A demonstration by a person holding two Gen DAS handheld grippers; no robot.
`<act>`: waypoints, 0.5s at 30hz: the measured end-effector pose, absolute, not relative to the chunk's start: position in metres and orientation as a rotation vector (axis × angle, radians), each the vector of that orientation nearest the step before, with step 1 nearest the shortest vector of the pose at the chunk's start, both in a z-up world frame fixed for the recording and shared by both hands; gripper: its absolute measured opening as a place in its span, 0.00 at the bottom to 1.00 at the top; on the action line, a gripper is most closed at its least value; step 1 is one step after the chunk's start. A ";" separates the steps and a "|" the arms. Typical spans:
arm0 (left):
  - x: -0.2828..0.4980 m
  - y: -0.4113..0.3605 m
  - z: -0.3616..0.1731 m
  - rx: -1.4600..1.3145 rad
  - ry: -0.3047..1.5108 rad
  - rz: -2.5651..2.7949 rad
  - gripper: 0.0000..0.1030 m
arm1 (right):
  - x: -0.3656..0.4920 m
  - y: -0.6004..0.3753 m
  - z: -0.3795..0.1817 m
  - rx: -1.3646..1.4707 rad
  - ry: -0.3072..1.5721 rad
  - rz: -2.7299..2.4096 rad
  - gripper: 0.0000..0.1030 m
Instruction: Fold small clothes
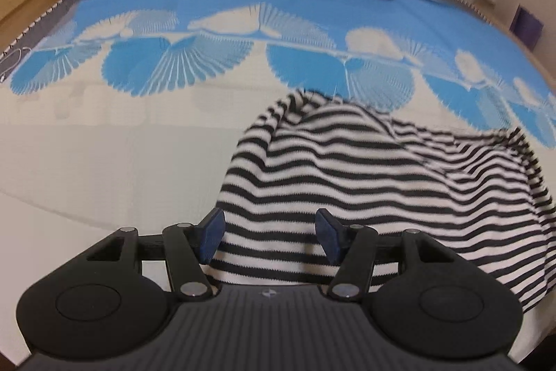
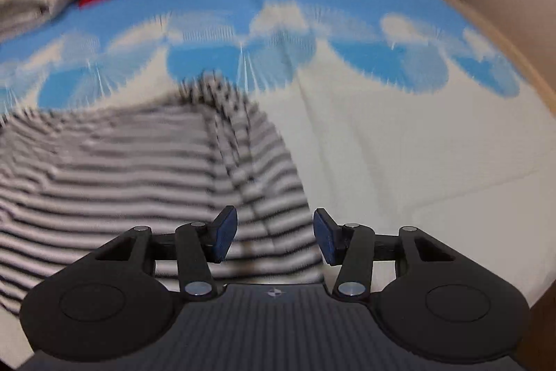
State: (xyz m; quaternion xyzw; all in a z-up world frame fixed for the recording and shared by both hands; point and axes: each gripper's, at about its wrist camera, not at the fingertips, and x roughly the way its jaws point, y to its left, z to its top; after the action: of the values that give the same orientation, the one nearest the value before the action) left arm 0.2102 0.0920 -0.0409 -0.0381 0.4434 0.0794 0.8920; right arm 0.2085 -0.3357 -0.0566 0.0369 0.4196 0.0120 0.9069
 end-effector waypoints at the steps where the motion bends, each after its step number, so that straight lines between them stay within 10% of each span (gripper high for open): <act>1: 0.209 0.092 -0.040 -0.080 0.910 0.166 0.61 | 0.206 -0.334 -0.048 0.075 0.830 0.031 0.49; 15: 0.181 0.091 -0.018 -0.064 0.790 0.151 0.61 | 0.166 -0.330 0.003 0.192 0.574 0.070 0.50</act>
State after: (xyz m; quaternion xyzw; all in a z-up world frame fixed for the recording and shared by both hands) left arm 0.1806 0.0908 -0.0180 -0.0312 0.3842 0.0733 0.9198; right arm 0.1657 -0.3305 0.0028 0.0945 0.2824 0.0346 0.9540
